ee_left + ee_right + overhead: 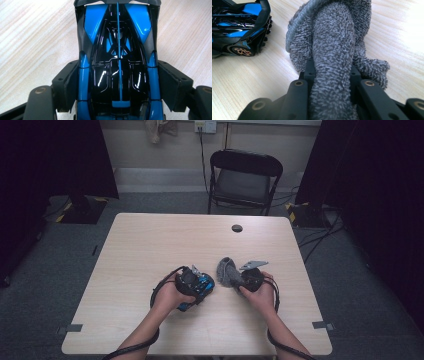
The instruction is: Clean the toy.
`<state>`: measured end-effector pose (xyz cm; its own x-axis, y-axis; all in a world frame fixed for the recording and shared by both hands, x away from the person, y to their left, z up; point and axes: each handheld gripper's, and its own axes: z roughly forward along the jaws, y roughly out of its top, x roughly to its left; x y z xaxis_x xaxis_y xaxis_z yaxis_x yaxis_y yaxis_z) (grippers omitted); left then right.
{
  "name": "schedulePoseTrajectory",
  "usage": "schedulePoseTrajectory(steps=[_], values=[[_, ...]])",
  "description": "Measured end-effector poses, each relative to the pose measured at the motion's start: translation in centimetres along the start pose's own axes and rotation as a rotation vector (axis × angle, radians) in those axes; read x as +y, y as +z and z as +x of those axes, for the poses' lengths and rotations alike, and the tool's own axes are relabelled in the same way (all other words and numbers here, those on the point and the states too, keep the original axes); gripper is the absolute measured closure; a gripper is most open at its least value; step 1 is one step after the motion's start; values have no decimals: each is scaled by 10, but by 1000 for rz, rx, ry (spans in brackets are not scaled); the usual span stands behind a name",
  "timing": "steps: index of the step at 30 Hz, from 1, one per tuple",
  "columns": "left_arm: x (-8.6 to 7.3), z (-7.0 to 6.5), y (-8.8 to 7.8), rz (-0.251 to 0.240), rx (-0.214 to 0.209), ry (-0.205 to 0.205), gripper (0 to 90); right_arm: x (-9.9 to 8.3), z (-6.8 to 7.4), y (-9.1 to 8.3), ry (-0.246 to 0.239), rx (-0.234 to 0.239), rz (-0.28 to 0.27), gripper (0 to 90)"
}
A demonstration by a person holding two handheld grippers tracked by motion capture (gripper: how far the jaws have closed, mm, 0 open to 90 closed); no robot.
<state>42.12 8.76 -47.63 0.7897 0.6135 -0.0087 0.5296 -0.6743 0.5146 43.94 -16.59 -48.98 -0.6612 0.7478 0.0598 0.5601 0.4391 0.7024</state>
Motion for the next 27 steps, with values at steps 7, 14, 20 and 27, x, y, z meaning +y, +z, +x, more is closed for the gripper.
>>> schedulePoseTrajectory(steps=[7,14,20,27], values=[[-5,0,1,-50,-4,10,260,0,-1,0,2,4,3,710],[-9,-1,-1,-78,-3,16,261,0,0,0,2,1,0,710],[-11,2,-11,-125,-10,-7,262,0,0,0,3,-3,-2,711],[-7,4,-25,-180,-19,-21,280,0,0,0,10,-4,-3,712]])
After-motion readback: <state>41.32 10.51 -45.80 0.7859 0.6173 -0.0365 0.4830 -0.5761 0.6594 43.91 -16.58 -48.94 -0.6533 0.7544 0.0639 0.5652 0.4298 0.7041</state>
